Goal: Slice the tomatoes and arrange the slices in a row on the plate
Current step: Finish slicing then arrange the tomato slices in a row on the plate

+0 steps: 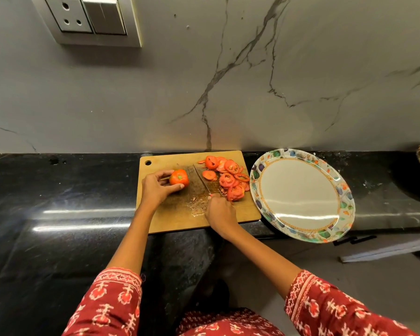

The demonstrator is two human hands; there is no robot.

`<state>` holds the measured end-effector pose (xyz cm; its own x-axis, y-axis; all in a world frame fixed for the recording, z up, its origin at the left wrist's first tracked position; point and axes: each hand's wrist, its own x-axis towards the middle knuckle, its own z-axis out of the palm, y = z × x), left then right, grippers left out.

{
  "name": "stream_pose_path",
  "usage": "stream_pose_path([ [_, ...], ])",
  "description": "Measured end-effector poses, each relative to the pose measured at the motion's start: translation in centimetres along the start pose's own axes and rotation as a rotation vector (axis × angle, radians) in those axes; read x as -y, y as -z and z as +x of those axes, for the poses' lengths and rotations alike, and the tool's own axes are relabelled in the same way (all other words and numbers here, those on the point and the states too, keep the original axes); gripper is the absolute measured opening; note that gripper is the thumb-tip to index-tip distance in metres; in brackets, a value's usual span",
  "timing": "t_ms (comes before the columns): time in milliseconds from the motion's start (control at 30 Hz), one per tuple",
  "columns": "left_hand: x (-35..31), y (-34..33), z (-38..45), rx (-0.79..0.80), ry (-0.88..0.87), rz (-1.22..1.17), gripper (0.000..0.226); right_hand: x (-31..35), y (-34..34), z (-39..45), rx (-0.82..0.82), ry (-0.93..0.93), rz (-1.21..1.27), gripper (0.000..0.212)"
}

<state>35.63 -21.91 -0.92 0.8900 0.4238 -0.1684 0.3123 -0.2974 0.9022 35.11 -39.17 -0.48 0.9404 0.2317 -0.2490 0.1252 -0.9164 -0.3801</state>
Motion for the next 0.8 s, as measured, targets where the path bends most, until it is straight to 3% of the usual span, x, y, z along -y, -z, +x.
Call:
stream_pose_path([
  [267,0.3,-0.5,-0.1,-0.019,-0.06,0.025,0.053,2.1,0.6,0.4,-0.041,0.09,0.125,0.035],
  [800,0.6,-0.9,0.0,-0.029,-0.063,0.025,0.051,2.9,1.0,0.0,0.033,0.062,0.13,0.035],
])
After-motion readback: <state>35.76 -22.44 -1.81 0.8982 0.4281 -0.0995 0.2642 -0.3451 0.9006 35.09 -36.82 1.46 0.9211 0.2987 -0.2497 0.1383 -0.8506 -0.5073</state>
